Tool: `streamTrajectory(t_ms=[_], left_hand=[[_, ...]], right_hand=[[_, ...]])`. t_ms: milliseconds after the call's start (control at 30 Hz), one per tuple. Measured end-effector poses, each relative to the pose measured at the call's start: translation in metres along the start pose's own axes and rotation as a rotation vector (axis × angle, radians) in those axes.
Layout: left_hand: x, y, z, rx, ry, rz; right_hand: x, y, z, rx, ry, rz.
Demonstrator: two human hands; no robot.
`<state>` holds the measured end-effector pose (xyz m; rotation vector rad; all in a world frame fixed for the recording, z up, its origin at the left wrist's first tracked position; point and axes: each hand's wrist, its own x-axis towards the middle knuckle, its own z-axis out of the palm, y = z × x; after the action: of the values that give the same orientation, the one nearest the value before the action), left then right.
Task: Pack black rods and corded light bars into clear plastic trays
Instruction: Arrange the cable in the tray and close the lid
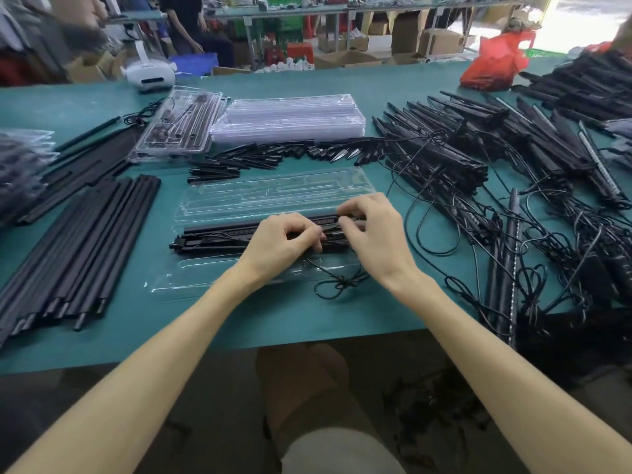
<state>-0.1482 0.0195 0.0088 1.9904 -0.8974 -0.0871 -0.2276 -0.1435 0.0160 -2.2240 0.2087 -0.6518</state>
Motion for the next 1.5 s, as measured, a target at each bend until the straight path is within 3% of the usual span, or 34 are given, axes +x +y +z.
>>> streamTrajectory(t_ms=[133, 300, 433, 633, 800, 1033, 1233, 1300, 1367, 1500], left_hand=[[0.000, 0.000, -0.002, -0.041, 0.019, -0.030], [0.000, 0.000, 0.000, -0.075, 0.010, -0.017], [0.000, 0.000, 0.001, -0.107, 0.000, -0.008], [0.000, -0.001, 0.001, -0.123, -0.026, 0.012], [-0.001, -0.003, 0.001, -0.055, -0.052, 0.040], [-0.002, 0.000, 0.000, 0.075, -0.061, 0.040], [-0.002, 0.000, 0.000, 0.039, -0.035, 0.014], [-0.001, -0.001, 0.001, 0.064, -0.050, 0.020], [-0.002, -0.002, 0.001, 0.062, -0.041, 0.010], [-0.002, 0.000, 0.001, 0.078, -0.012, -0.028]], right_hand=[[0.008, 0.007, -0.011, -0.055, 0.074, 0.145], [0.018, 0.021, -0.021, -0.265, -0.150, 0.250], [0.024, 0.019, -0.021, -0.343, -0.190, 0.223], [0.031, 0.014, -0.021, -0.210, -0.135, 0.220], [0.029, 0.012, -0.020, 0.081, -0.005, 0.301], [0.029, -0.023, -0.024, 0.490, 0.250, 0.074], [0.062, -0.066, -0.039, 0.210, 0.412, -0.301], [0.068, -0.077, -0.038, 0.134, 0.372, -0.441], [0.065, -0.081, -0.030, 0.063, 0.199, -0.550], [0.039, -0.058, 0.002, -0.030, -0.208, -0.529]])
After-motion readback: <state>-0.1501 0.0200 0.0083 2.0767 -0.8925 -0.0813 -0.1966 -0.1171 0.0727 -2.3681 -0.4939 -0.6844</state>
